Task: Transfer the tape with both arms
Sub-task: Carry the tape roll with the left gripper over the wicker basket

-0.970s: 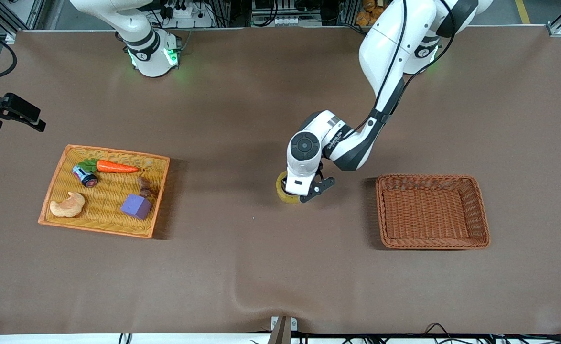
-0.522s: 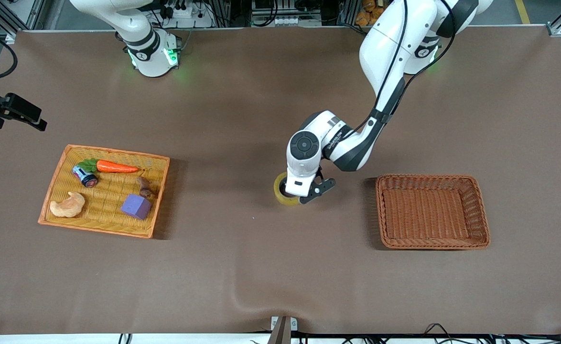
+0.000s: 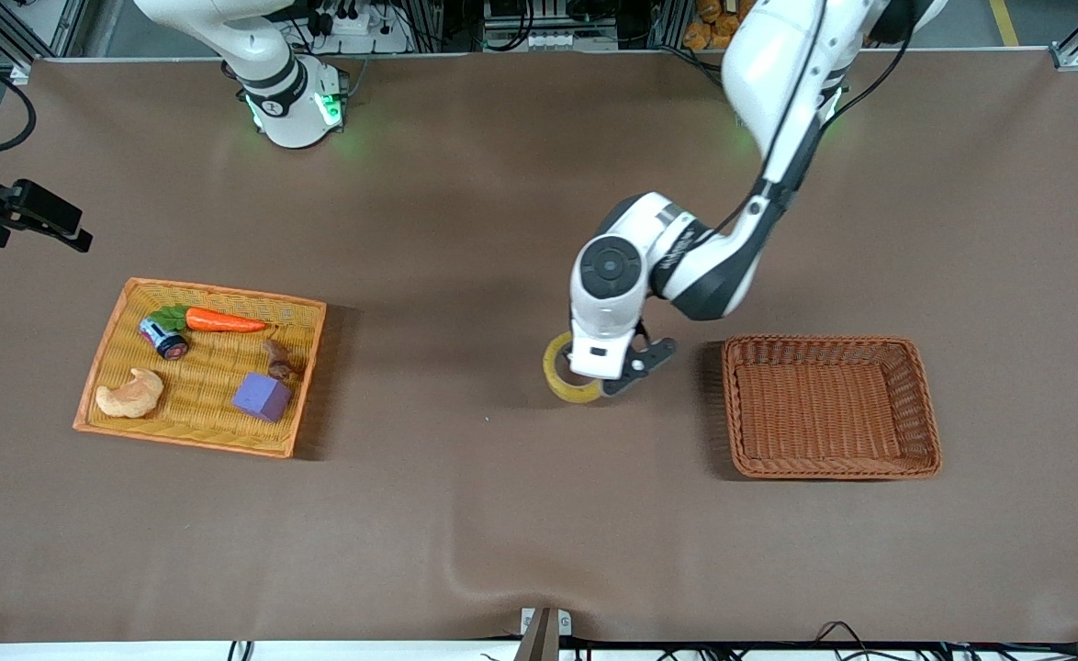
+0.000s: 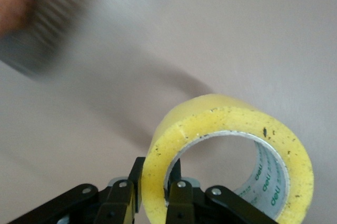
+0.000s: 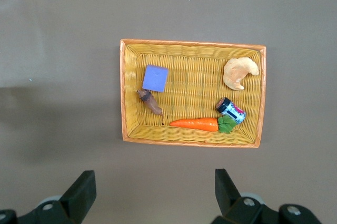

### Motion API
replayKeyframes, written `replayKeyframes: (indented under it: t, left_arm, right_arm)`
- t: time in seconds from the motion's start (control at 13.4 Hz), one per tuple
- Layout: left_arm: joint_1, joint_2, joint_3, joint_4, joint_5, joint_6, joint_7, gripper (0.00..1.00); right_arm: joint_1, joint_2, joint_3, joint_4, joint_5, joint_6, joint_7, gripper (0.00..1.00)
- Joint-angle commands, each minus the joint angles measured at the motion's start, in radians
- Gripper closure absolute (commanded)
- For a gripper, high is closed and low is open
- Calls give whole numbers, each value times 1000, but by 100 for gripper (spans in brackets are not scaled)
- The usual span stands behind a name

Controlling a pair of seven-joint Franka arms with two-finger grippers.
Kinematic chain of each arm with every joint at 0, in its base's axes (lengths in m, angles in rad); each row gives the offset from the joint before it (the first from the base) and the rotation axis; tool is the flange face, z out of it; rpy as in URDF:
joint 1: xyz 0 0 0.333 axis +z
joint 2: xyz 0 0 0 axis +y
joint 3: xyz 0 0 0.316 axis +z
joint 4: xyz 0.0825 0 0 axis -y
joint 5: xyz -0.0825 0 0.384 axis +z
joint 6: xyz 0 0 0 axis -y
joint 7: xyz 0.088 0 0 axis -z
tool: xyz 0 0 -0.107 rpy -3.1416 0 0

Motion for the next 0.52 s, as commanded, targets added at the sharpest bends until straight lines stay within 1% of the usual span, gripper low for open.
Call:
replayKeyframes:
  t: [0.0,0.3,0.45]
  left_arm:
    - [93,-83,-5,-25,25,-77,20,100]
    - [216,-133,-5,-33,25,-112,144,100]
    - [280,-178,-5,-45,31,-117,215,100]
  right_arm:
    - [-18,9,12,23,-10,-16,10,0]
    - [-18,9,14,23,-8,-15,8,0]
    - [-15,10,17,28,-7,-15,10,0]
